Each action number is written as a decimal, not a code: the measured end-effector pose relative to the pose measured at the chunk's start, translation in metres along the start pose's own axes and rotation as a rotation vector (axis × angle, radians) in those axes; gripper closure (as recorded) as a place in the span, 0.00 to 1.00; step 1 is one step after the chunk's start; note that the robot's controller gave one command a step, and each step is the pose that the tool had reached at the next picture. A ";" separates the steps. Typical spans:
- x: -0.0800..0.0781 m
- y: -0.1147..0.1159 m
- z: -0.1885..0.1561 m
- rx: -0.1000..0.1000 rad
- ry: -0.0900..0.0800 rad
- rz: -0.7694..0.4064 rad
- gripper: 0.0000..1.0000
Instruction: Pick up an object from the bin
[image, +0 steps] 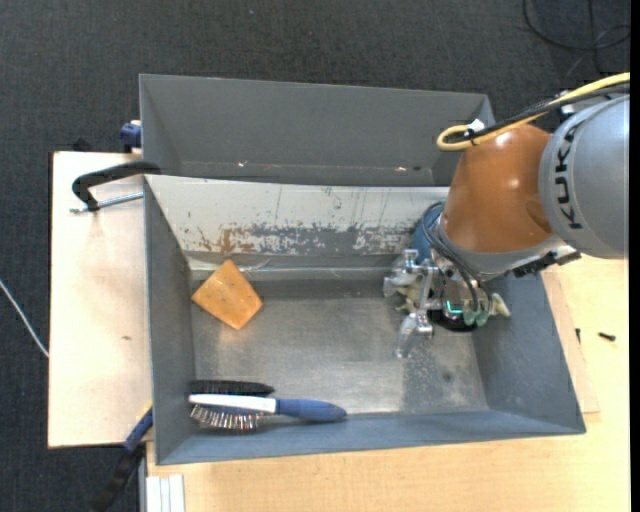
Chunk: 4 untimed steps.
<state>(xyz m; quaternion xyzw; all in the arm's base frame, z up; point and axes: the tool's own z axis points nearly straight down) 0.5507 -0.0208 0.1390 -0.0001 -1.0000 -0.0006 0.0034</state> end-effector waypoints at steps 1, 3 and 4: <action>-0.039 -0.066 0.054 -0.003 -0.024 -0.085 0.00; -0.049 -0.102 0.066 0.002 -0.017 -0.225 0.00; -0.049 -0.103 0.065 0.002 -0.017 -0.223 1.00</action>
Offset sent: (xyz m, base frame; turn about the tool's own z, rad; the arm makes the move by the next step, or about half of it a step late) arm 0.0332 -0.0674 -0.0561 -0.0848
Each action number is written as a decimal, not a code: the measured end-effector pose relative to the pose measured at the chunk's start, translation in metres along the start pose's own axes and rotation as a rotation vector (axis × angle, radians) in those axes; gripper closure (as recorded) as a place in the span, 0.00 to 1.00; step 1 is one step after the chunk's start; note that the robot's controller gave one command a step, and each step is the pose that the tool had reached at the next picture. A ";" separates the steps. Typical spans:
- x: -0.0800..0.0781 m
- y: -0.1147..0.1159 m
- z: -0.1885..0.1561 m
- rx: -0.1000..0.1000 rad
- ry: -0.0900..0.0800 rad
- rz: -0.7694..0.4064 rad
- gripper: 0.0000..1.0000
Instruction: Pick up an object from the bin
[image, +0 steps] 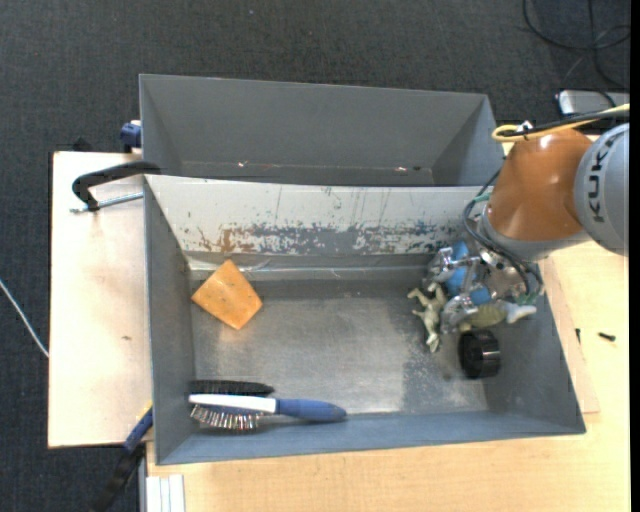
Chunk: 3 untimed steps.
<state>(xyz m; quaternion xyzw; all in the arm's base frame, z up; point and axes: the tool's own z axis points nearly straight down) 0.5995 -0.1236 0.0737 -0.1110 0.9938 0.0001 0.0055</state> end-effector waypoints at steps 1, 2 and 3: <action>0.037 0.013 -0.138 0.002 0.001 -0.479 1.00; 0.082 -0.008 -0.127 -0.006 0.012 -0.728 1.00; 0.051 0.026 -0.227 0.002 -0.001 -0.960 1.00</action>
Offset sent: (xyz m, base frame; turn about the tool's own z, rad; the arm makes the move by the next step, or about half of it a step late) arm -0.0421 0.0038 0.1342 -0.4811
